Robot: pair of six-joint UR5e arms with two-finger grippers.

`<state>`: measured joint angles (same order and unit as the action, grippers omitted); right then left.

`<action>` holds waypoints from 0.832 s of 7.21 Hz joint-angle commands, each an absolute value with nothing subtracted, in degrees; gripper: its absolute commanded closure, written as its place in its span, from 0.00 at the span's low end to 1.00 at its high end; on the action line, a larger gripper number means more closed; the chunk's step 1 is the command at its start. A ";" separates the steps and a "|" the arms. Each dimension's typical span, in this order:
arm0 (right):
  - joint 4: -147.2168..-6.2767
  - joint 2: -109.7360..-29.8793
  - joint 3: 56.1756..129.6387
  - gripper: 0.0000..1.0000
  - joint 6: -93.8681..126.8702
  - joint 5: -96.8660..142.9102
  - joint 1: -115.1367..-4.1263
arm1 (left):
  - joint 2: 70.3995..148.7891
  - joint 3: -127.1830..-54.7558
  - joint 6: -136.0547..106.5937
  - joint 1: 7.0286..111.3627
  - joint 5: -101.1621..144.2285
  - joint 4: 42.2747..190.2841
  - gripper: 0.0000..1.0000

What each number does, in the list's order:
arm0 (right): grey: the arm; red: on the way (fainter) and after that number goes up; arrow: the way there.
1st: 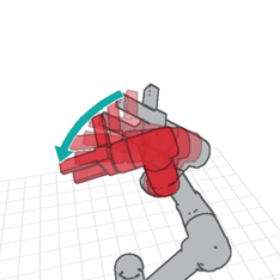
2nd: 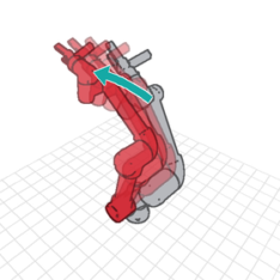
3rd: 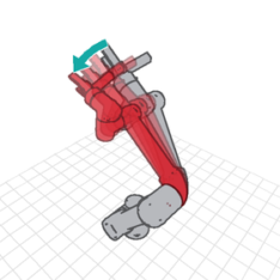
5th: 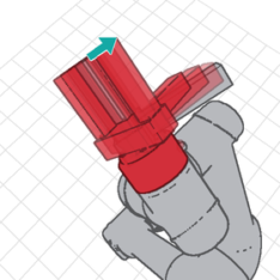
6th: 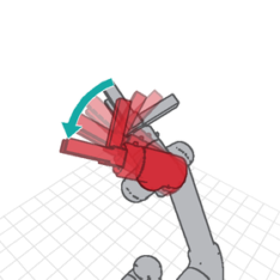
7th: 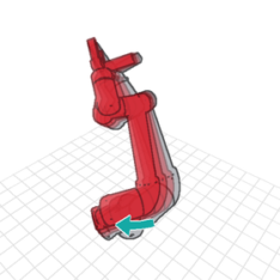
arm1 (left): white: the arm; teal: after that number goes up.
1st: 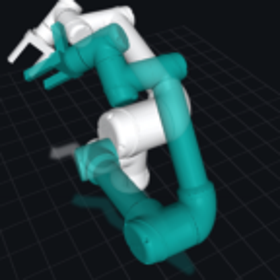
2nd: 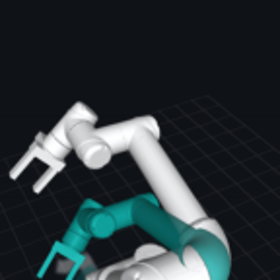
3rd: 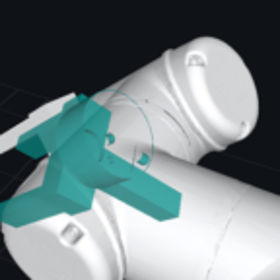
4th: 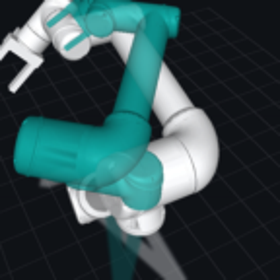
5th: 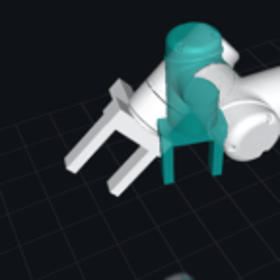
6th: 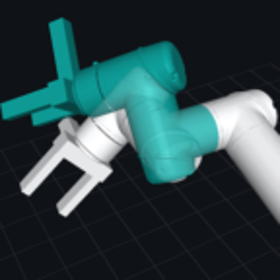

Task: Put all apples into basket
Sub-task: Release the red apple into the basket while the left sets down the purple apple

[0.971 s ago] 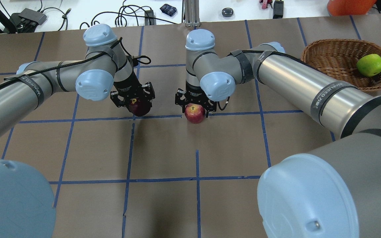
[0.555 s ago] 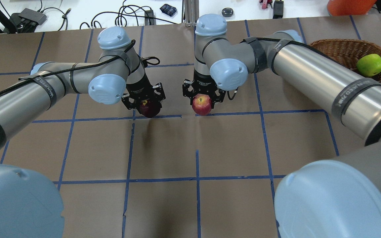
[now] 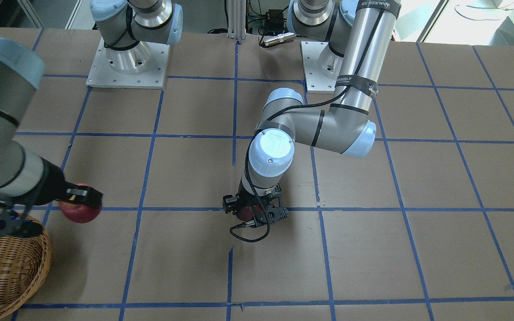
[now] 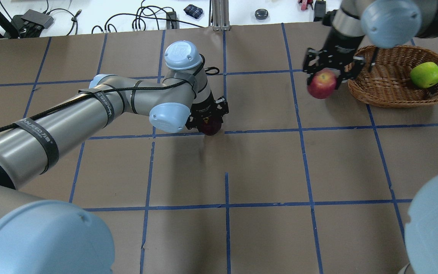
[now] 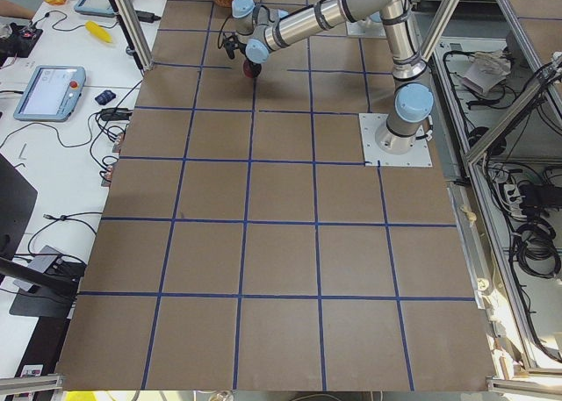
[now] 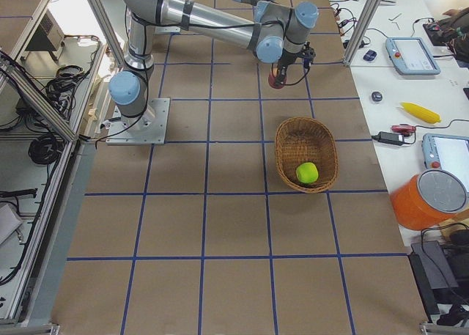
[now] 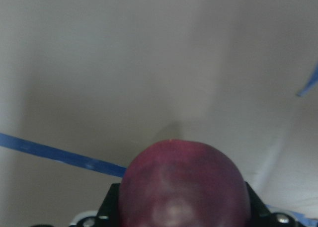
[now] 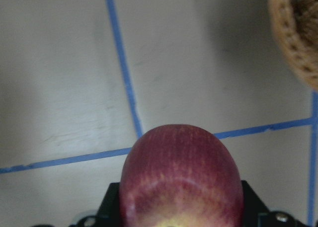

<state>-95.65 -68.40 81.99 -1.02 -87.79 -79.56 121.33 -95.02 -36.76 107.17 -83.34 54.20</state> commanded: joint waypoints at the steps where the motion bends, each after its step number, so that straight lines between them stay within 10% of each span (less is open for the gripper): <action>1: -99.20 -63.15 75.01 1.00 -17.59 -97.94 -73.14 | 121.73 -94.66 -37.61 109.07 -83.76 54.14 0.00; 6: -107.38 -51.00 69.61 1.00 -27.95 -100.54 -66.71 | 106.31 -92.11 -26.78 109.43 -83.84 68.58 0.00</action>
<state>-104.99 -53.36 69.82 -27.19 -100.22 -67.26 111.66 -92.80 -32.56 109.71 -83.39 62.11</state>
